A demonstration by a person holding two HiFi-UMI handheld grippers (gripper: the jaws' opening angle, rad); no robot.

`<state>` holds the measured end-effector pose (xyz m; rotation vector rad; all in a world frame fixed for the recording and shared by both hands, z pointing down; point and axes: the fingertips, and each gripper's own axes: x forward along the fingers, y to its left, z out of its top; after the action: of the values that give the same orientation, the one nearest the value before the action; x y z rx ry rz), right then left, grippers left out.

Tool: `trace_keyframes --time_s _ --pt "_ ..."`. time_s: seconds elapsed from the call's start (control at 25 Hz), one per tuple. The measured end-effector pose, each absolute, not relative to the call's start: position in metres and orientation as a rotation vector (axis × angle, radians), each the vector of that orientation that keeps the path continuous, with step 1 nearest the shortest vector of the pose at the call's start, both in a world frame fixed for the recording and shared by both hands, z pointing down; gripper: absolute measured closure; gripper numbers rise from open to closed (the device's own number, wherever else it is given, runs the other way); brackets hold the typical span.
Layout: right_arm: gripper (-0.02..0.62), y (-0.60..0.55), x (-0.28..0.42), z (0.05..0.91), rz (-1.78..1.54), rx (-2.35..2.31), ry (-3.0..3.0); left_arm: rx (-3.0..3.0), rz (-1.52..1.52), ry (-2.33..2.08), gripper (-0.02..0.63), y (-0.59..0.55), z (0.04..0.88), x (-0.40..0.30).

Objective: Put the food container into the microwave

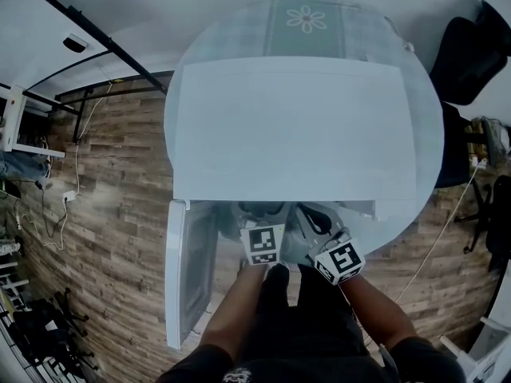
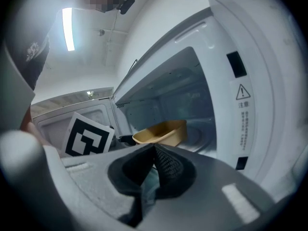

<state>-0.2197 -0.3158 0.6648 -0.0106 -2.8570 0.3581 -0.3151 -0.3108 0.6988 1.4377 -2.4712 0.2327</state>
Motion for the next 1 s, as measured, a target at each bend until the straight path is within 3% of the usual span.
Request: trace_keyframes --time_s 0.16,0.84,0.92,1.0 --pt "0.594 -0.320 -0.217 0.664 0.362 -0.001 -2.861 1.428 0.249 -2.448 0.038 -0.314 0.702 -0.314" --pt "0.594 -0.312 -0.206 0.625 0.280 0.050 -2.914 1.516 0.273 -2.387 0.044 -0.247 0.665 -0.270" --pt "0.594 -0.310 -0.202 0.616 0.268 0.058 -2.924 1.556 0.272 -2.395 0.060 -0.245 0.648 -0.263" --pt "0.594 -0.310 -0.199 0.604 0.266 0.074 -2.944 1.598 0.249 -2.409 0.119 -0.243 0.628 -0.255"
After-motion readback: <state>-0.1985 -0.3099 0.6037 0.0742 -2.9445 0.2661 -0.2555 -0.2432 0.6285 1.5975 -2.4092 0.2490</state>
